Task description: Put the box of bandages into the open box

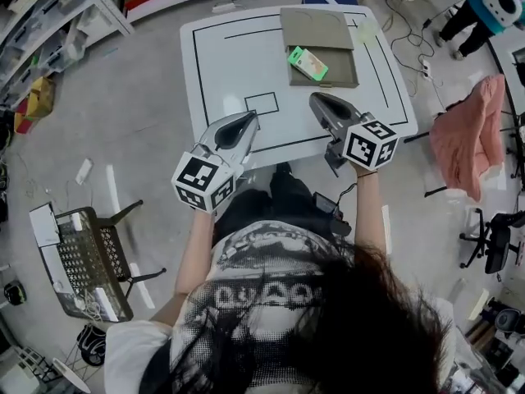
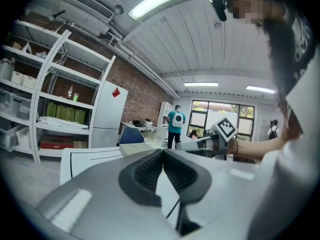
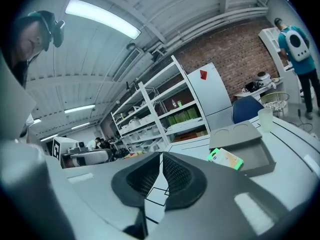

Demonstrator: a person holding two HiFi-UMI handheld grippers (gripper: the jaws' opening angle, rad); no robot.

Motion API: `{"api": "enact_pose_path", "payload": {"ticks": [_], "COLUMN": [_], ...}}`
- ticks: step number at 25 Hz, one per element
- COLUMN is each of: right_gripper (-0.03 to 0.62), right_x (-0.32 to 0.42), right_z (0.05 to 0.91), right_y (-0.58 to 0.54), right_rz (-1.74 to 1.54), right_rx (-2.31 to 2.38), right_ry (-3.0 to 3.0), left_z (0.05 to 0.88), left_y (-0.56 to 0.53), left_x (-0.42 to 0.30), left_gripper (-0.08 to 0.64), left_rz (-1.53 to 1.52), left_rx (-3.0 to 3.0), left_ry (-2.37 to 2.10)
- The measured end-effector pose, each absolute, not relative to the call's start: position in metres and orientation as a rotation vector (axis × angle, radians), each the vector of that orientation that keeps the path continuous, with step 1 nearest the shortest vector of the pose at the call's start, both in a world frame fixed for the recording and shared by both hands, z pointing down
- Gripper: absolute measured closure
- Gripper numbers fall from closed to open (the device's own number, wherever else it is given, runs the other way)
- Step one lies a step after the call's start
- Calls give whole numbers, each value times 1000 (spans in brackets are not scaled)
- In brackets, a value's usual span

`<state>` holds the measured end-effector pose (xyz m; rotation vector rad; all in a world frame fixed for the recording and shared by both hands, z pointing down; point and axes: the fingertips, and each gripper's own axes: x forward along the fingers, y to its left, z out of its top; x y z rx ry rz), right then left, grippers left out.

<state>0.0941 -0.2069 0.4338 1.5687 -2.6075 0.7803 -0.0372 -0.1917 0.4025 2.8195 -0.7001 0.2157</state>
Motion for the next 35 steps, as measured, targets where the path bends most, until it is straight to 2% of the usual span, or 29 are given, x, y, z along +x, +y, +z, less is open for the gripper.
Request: {"api": "enact_pose_path", "payload": {"ticks": [8, 19, 35], "right_gripper": [594, 595, 598], "right_x": [63, 34, 30], "right_z": [432, 423, 417], "right_y": [-143, -109, -44], "right_rz": [822, 779, 738], "right_rx": [1680, 1615, 1469], "right_ry": [-2564, -2559, -2681], "left_z": [411, 405, 402], "left_y": [-157, -127, -45], "left_x": [-41, -43, -15], "left_gripper": [560, 560, 560], "left_rz": [206, 162, 189], "left_rx": [2814, 2808, 2789], "left_ry": [-580, -576, -660]}}
